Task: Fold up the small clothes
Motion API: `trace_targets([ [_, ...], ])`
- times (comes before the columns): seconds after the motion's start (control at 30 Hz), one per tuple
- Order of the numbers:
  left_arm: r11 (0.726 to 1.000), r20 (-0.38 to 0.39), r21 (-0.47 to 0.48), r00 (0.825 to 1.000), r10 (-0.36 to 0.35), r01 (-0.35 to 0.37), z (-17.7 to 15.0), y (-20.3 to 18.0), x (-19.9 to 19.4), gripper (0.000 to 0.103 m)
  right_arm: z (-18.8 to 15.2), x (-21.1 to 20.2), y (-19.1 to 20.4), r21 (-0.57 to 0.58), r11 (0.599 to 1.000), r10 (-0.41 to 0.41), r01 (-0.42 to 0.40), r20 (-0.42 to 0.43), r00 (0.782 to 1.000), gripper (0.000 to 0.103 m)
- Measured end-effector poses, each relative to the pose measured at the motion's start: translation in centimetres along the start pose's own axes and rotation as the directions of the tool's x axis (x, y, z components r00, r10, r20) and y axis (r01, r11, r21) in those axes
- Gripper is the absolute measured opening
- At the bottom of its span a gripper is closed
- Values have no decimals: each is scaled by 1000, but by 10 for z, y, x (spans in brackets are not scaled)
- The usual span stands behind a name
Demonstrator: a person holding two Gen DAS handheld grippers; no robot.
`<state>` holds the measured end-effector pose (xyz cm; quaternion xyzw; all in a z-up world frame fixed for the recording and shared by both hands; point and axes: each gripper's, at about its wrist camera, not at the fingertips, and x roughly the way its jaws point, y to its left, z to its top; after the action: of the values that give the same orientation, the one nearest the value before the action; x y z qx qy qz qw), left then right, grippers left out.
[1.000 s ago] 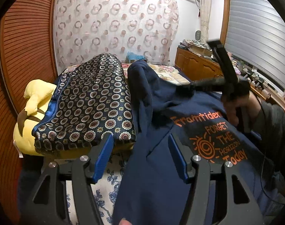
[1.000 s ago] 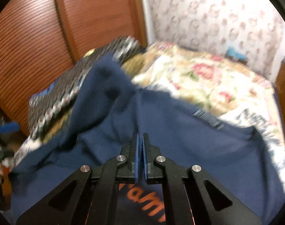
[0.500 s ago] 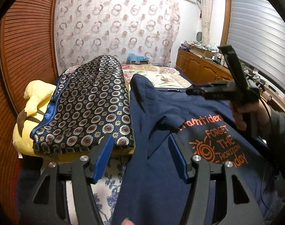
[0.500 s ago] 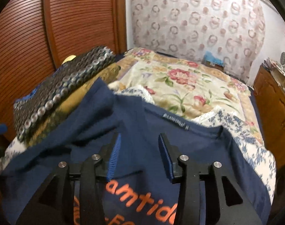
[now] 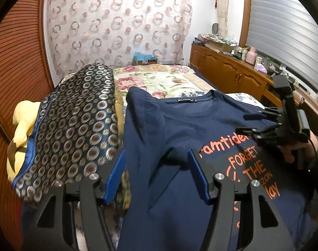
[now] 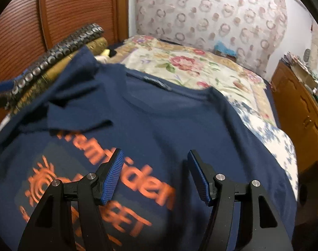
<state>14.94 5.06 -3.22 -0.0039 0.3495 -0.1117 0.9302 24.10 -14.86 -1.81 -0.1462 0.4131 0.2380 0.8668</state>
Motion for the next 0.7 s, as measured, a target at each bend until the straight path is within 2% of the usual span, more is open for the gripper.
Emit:
trace_targets([
  [0.13,999,-23,28,1000,16,-16,13,-4,20,59,-14,-4,-18,17,1000,-18,19,-21,1000,65],
  [0.3,999,-63,37,998,27,-24,30,-4,46,49,-29,-1,-31,22,999,-24,25,-47,999,64],
  [0.5,1000,-109,20,994,14,-12,53,-4,76,49,-33,0,-36,50,999,3,-2,-25,1000,65],
  [0.67,996,-169,47,982,81,-74,64,-7,109,48,-33,-1,-29,30,999,-23,24,-13,1000,65],
  [0.7,995,-176,50,980,88,-81,65,-7,113,44,-33,-1,-29,31,999,-22,23,-13,1000,65],
])
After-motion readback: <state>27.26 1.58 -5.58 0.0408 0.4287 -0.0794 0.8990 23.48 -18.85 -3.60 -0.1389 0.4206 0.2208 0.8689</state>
